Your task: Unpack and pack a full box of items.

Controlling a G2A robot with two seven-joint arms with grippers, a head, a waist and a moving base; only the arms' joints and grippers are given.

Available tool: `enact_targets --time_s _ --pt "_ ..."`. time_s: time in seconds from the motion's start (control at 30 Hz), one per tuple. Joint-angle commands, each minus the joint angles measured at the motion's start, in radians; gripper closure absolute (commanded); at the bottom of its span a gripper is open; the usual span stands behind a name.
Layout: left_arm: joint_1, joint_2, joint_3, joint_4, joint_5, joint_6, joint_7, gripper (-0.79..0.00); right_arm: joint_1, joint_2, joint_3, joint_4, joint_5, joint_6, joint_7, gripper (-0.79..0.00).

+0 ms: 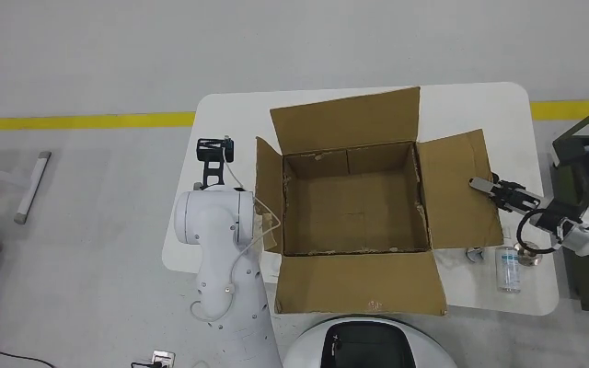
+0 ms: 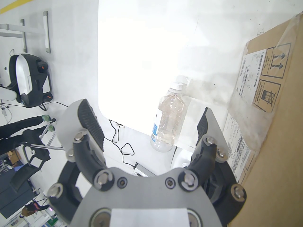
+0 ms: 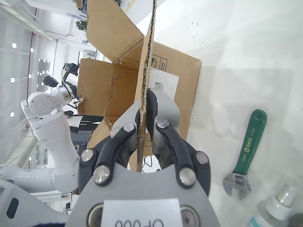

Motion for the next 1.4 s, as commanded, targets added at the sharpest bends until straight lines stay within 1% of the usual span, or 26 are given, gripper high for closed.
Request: enact_targets --time_s 0.0,0.17,0.33,0.57,1.0,1.2,1.37 --pt "0.0 0.0 0.0 0.0 0.0 0.0 0.0 -0.785 0.0 0.0 0.0 0.0 0.0 0.0 0.0 0.0" --pt "0.0 0.0 0.0 0.0 0.0 0.0 0.0 -0.785 -0.002 0.0 0.0 0.0 0.002 0.001 -0.007 0.0" --pt "0.0 0.0 0.0 0.0 0.0 0.0 0.0 -0.785 -0.025 0.002 -0.013 -0.016 0.039 0.011 -0.106 0.0" --pt "0.0 0.0 0.0 0.0 0.0 0.0 0.0 -0.785 -0.048 0.009 -0.015 -0.029 0.072 0.014 -0.192 0.0" --pt "0.0 0.0 0.0 0.0 0.0 0.0 0.0 -0.785 -0.094 0.014 -0.024 -0.032 0.122 0.034 -0.39 0.0" --pt "0.0 0.0 0.0 0.0 0.0 0.0 0.0 -0.785 -0.124 0.015 -0.012 -0.041 0.146 0.024 -0.481 0.0" --pt "0.0 0.0 0.0 0.0 0.0 0.0 0.0 -0.785 -0.14 0.02 -0.019 -0.039 0.153 0.026 -0.48 0.0"
